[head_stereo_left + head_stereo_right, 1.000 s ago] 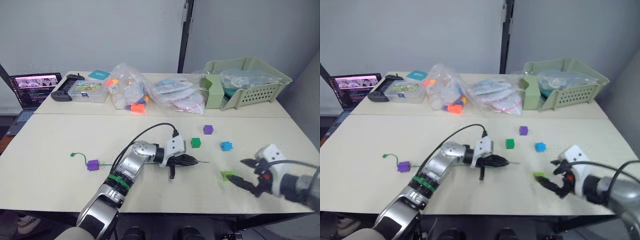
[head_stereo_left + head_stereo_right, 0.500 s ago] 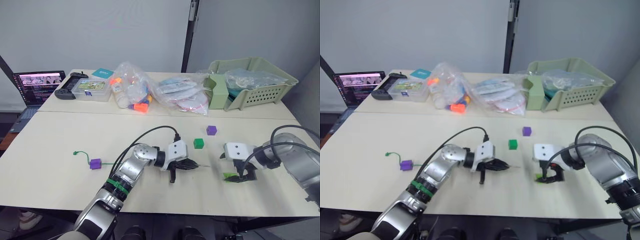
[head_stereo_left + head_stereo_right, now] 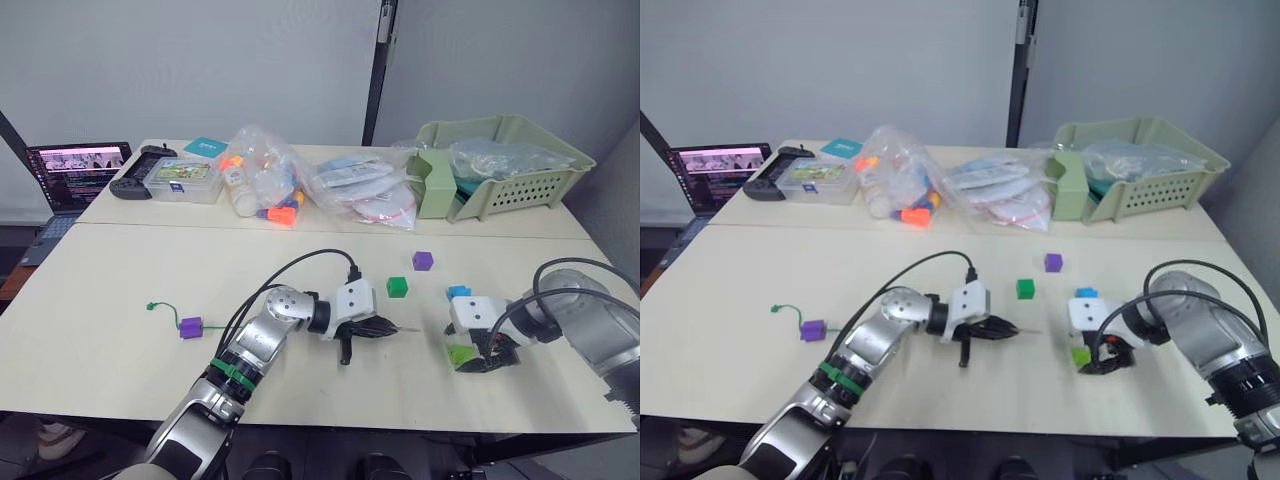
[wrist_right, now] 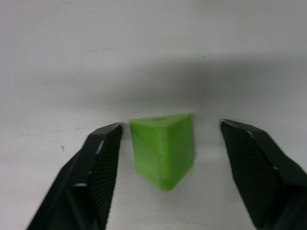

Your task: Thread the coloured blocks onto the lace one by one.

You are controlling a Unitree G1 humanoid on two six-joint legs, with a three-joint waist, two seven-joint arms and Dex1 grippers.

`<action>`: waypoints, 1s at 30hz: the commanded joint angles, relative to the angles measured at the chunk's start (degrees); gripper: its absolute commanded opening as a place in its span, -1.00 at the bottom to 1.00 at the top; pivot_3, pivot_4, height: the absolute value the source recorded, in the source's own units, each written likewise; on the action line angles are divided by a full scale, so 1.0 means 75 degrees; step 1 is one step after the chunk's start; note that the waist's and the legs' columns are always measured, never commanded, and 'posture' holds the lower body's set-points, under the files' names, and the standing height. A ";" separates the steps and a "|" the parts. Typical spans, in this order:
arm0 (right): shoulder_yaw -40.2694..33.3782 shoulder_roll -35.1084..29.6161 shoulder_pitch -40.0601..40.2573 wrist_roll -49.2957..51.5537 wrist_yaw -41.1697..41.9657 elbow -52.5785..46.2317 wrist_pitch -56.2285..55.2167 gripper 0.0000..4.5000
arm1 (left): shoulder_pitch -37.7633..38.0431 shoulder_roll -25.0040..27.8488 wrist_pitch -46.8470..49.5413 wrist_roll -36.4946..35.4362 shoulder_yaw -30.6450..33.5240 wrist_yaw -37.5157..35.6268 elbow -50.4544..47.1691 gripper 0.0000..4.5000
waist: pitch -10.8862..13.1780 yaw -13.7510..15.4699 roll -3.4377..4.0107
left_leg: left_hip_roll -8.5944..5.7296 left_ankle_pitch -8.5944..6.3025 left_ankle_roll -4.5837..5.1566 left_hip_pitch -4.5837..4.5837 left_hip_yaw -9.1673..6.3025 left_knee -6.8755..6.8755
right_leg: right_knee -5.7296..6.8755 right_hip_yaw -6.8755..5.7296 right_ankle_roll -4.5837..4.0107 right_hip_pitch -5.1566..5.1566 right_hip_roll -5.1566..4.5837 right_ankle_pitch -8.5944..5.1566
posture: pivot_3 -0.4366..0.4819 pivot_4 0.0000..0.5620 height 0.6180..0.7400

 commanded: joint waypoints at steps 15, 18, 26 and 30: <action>-0.0449 0.0805 0.0489 0.0226 -0.0699 -0.1685 0.2395 -0.43 | -0.0456 -0.0192 -0.0238 0.0559 -0.0408 0.0049 0.0540 -1.00 | 0.0000 -0.0126 0.0000 | 0.0008 0.0001 -0.0001 0.0019 -0.0004 -0.0003 | 0.0011 0.0003 -0.0006 0.0005 0.0013 0.0004 | -0.05 -0.47 0.96; -0.0411 0.0912 0.0531 0.0159 -0.0812 -0.1800 0.2598 -0.43 | -0.0503 -0.0295 -0.0301 0.0613 -0.0457 -0.0001 0.0655 -1.00 | 0.0000 -0.0120 0.0000 | 0.0007 0.0001 -0.0001 0.0018 -0.0003 -0.0002 | 0.0010 0.0002 -0.0006 0.0006 0.0013 0.0004 | -0.05 -0.47 0.96; -0.0457 0.0898 0.0785 0.0176 -0.0940 -0.1997 0.2846 -0.43 | -0.0569 -0.0604 -0.0438 0.0594 -0.0505 -0.0051 0.0900 -1.00 | 0.0000 -0.0102 -0.0001 | 0.0007 0.0001 -0.0001 0.0018 -0.0002 -0.0002 | 0.0009 0.0001 -0.0006 0.0007 0.0012 0.0004 | -0.05 -0.47 0.96; -0.0528 0.0882 0.0915 0.0216 -0.0958 -0.2120 0.2951 -0.43 | -0.0577 -0.0704 -0.0476 0.0621 -0.0529 -0.0037 0.0973 -1.00 | 0.0000 -0.0091 -0.0001 | 0.0005 0.0001 -0.0001 0.0018 -0.0003 -0.0001 | 0.0008 0.0000 -0.0006 0.0009 0.0011 0.0004 | -0.05 -0.47 0.96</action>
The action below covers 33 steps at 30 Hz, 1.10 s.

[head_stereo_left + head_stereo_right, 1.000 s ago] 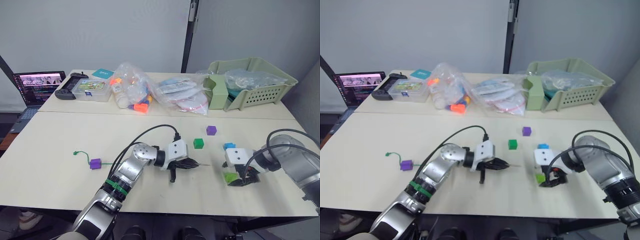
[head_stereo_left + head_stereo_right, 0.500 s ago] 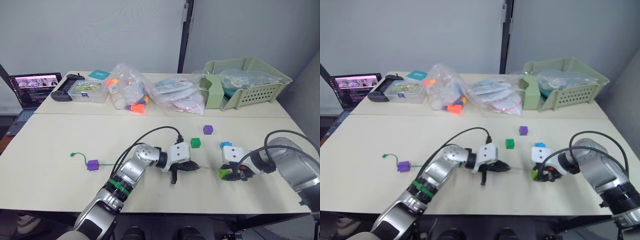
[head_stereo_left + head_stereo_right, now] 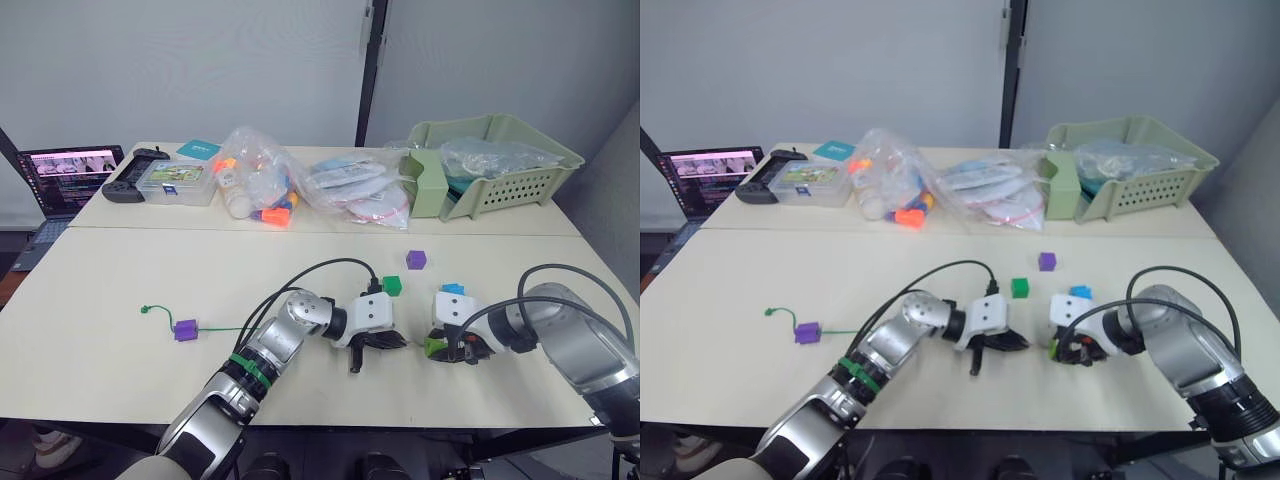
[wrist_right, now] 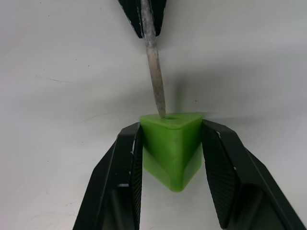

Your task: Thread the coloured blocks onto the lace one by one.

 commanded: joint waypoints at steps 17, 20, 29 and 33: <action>-0.0135 -0.0059 0.0529 0.0360 -0.0094 -0.0584 0.0451 -0.43 | -0.0533 -0.0913 -0.0479 0.0180 -0.0041 0.0182 0.0933 -1.00 | 0.0001 0.0021 -0.0001 | -0.0003 0.0000 0.0000 -0.0003 -0.0001 -0.0001 | -0.0003 -0.0002 0.0001 -0.0001 -0.0001 0.0000 | -0.05 -0.47 0.96; -0.0145 -0.0095 0.0559 0.0418 -0.0139 -0.0629 0.0495 -0.43 | -0.0622 -0.1149 -0.0670 0.0172 0.0045 0.0255 0.1305 -1.00 | 0.0001 0.0022 -0.0001 | -0.0004 0.0000 0.0000 -0.0004 0.0000 -0.0001 | -0.0003 -0.0001 0.0001 -0.0001 -0.0001 0.0000 | -0.05 -0.47 0.96; -0.0168 -0.0123 0.0592 0.0488 -0.0208 -0.0691 0.0588 -0.43 | -0.0725 -0.1302 -0.0958 0.0207 0.0158 0.0336 0.1700 -0.42 | 0.0001 0.0028 -0.0002 | -0.0006 0.0000 0.0000 -0.0005 -0.0002 0.0001 | -0.0004 -0.0001 0.0001 0.0000 -0.0004 0.0000 | -0.05 -0.47 0.96; -0.0123 -0.0078 0.0550 0.0472 -0.0225 -0.0640 0.0567 -0.43 | -0.0621 -0.0991 -0.0891 0.0324 0.0133 0.0262 0.1433 0.16 | 0.0001 0.0025 -0.0001 | -0.0006 0.0000 0.0000 -0.0004 -0.0002 0.0000 | -0.0004 -0.0002 0.0001 0.0000 -0.0003 0.0000 | -0.05 -0.47 0.96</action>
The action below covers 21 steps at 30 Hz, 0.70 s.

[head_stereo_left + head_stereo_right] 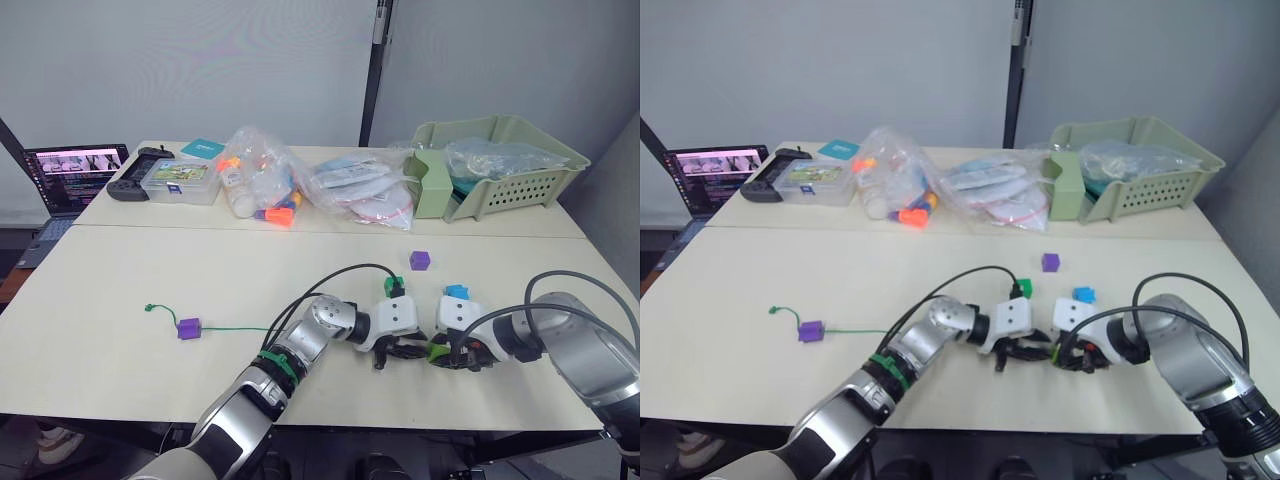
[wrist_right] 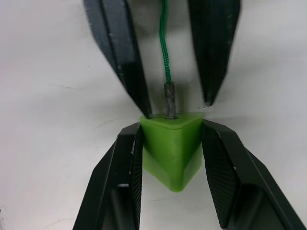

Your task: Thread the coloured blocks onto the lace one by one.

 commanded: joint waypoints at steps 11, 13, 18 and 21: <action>0.0313 0.0175 -0.0072 0.0125 0.0009 0.0054 -0.0035 -0.43 | 0.0237 0.0768 0.0213 0.0133 -0.0007 -0.0261 -0.0998 -0.17 | 0.0000 -0.0015 0.0000 | 0.0003 0.0000 0.0000 0.0002 -0.0001 0.0000 | 0.0001 -0.0002 0.0000 0.0001 0.0002 0.0000 | -0.05 -0.47 0.96; 0.0319 0.0178 -0.0085 0.0121 0.0013 0.0068 -0.0050 -0.43 | 0.0258 0.0760 0.0248 0.0155 -0.0042 -0.0297 -0.1004 -0.49 | 0.0000 -0.0022 0.0000 | 0.0004 0.0000 0.0000 0.0003 -0.0001 0.0000 | 0.0002 -0.0002 -0.0001 0.0001 0.0002 0.0000 | -0.05 -0.47 0.96; 0.0306 0.0161 -0.0091 0.0122 0.0006 0.0067 -0.0056 -0.43 | 0.0250 0.0708 0.0260 0.0199 -0.0081 -0.0304 -0.0959 -1.00 | -0.0001 -0.0026 0.0000 | 0.0003 0.0000 0.0000 0.0005 -0.0001 0.0000 | 0.0003 -0.0001 -0.0001 0.0001 0.0003 0.0000 | -0.05 -0.47 0.96; 0.0280 0.0145 -0.0050 0.0130 -0.0009 0.0031 -0.0035 -0.43 | 0.0228 0.0661 0.0290 0.0159 -0.0049 -0.0329 -0.0985 -1.00 | -0.0001 -0.0024 0.0000 | 0.0003 0.0000 0.0000 0.0006 -0.0001 0.0000 | 0.0003 -0.0001 0.0000 0.0003 0.0003 0.0000 | -0.05 -0.47 0.96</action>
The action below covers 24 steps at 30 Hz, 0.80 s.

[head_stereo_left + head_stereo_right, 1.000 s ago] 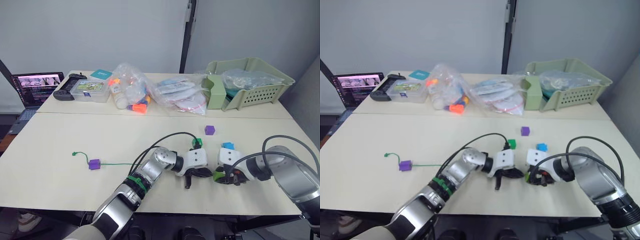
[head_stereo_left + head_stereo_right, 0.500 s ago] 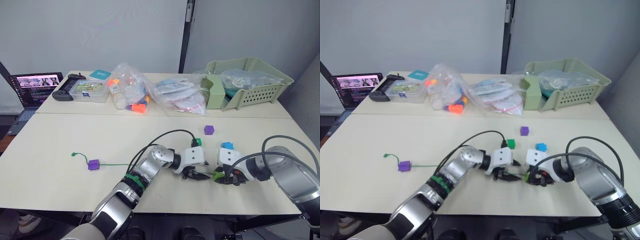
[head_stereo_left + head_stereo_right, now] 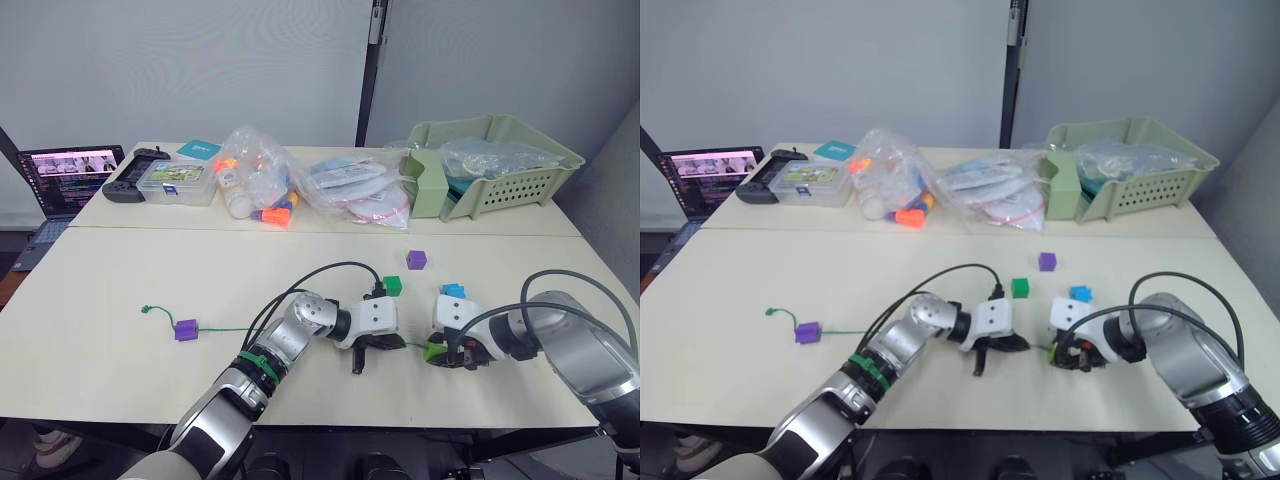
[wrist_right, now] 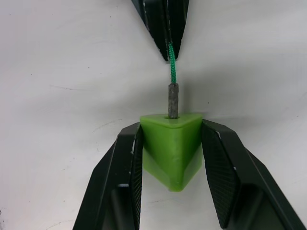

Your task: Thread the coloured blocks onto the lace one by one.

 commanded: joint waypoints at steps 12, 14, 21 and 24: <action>0.0164 0.0037 0.0140 0.0167 -0.0017 -0.0210 0.0093 -0.43 | -0.0454 -0.0794 -0.0366 0.0089 -0.0081 0.0118 0.0389 -1.00 | 0.0000 -0.0003 0.0000 | -0.0001 0.0000 0.0000 -0.0001 0.0001 0.0000 | -0.0001 0.0002 0.0000 -0.0001 0.0000 0.0000 | -0.05 -0.47 0.96; 0.0155 0.0025 0.0152 0.0181 -0.0014 -0.0263 0.0131 -0.43 | -0.0526 -0.0921 -0.0378 0.0056 -0.0060 0.0137 0.0502 -1.00 | 0.0000 0.0003 0.0000 | -0.0001 0.0000 0.0000 -0.0001 0.0001 0.0000 | -0.0001 0.0001 0.0000 -0.0001 0.0000 0.0000 | -0.05 -0.47 0.96; 0.0120 0.0030 0.0180 0.0205 -0.0038 -0.0331 0.0227 -0.43 | -0.0570 -0.0974 -0.0487 0.0037 0.0072 0.0328 0.0700 -0.74 | 0.0000 0.0020 -0.0001 | -0.0003 0.0000 0.0000 -0.0004 0.0001 0.0001 | -0.0001 0.0001 0.0000 -0.0001 -0.0002 0.0000 | -0.05 -0.47 0.96; 0.0142 0.0060 0.0169 0.0201 -0.0068 -0.0316 0.0224 -0.43 | -0.0523 -0.0854 -0.0433 -0.0032 0.0126 0.0231 0.0576 -0.35 | 0.0000 0.0009 -0.0001 | -0.0002 0.0000 0.0000 -0.0003 0.0000 0.0000 | -0.0001 0.0001 0.0000 -0.0002 -0.0002 0.0000 | -0.05 -0.47 0.96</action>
